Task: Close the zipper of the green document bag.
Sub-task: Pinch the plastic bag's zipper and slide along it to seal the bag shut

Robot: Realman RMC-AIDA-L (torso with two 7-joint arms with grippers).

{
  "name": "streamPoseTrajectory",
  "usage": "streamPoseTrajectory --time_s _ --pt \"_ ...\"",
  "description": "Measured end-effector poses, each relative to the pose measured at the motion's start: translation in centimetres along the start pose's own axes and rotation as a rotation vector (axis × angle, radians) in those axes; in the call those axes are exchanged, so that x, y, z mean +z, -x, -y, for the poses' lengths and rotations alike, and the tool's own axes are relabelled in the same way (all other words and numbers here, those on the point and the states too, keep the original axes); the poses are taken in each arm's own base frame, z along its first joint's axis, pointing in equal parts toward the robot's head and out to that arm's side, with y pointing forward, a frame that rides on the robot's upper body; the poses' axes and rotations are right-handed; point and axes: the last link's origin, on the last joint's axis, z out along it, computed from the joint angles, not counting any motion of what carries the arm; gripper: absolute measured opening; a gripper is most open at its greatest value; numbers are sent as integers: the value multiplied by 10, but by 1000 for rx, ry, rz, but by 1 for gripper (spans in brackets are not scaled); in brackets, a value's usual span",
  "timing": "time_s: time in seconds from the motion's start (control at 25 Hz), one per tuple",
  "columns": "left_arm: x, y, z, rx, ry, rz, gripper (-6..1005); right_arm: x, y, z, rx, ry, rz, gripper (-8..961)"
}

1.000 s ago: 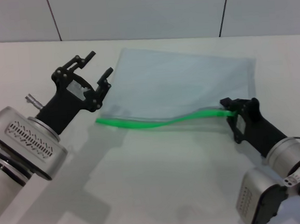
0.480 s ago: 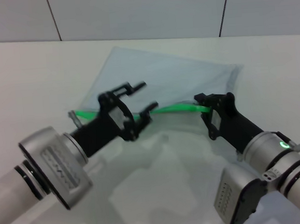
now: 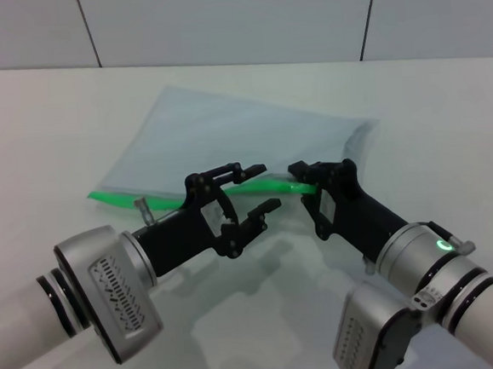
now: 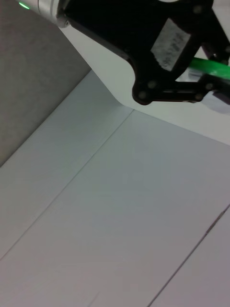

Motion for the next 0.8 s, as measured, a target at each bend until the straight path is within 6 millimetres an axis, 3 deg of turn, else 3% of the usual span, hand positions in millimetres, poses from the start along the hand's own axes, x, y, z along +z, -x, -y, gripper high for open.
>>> streamPoseTrajectory --time_s 0.8 --pt "2 -1 -1 16 18 -7 455 -2 13 -6 -15 19 53 47"
